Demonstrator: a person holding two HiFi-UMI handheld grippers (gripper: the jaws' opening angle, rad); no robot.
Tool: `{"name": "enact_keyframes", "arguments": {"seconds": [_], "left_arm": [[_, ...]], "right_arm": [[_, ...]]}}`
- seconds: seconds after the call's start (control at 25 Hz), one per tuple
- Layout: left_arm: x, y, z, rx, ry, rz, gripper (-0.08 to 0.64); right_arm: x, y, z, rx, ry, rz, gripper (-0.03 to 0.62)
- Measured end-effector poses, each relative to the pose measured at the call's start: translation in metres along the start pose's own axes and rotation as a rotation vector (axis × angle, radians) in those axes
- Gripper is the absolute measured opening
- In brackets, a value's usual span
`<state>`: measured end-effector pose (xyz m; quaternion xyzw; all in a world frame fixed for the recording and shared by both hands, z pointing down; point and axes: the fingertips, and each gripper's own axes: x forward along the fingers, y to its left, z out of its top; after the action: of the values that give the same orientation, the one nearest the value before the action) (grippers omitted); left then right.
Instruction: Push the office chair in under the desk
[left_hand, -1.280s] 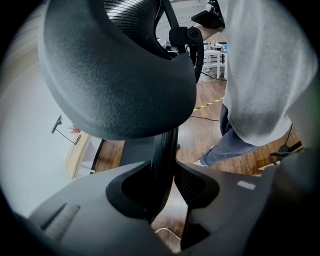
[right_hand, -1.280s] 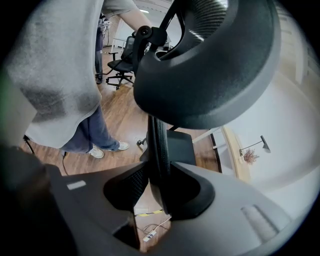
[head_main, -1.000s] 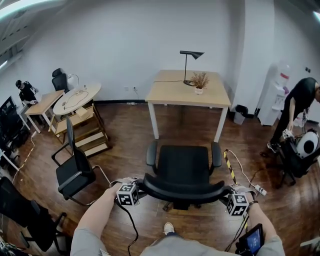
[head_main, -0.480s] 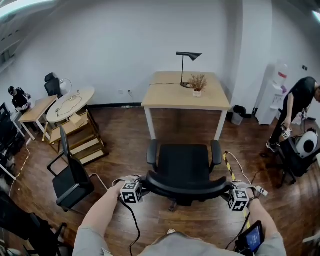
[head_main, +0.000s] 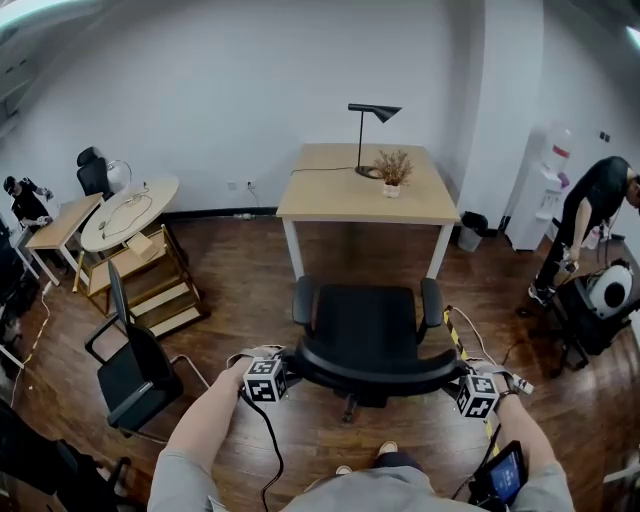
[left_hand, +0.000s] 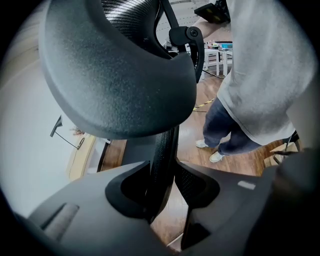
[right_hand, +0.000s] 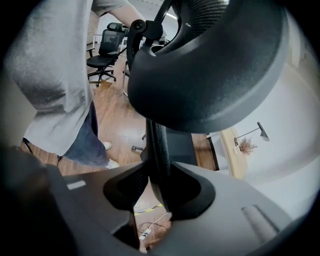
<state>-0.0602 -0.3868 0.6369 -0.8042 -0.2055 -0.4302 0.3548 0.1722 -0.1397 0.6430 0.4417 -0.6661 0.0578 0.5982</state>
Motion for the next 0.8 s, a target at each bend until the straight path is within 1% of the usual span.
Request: {"name": "enact_keyframes", "arguments": {"seconds": [0.32,0.56,0.8], "left_arm": [[0.015,0.040,-0.009,-0.009,0.014,0.005,0.150],[0.030,0.072,-0.013,-0.024,0.030,-0.011,0.149],[0.044,0.112,-0.019,-0.028,0.034,0.006,0.150]], "right_arm": [[0.020,-0.039,-0.002,-0.009,-0.008,-0.001,0.147],[0.037,-0.071,-0.008,-0.016,-0.020,0.003,0.147],[0.057,-0.112,-0.012,-0.020,-0.024,-0.011,0.147]]}}
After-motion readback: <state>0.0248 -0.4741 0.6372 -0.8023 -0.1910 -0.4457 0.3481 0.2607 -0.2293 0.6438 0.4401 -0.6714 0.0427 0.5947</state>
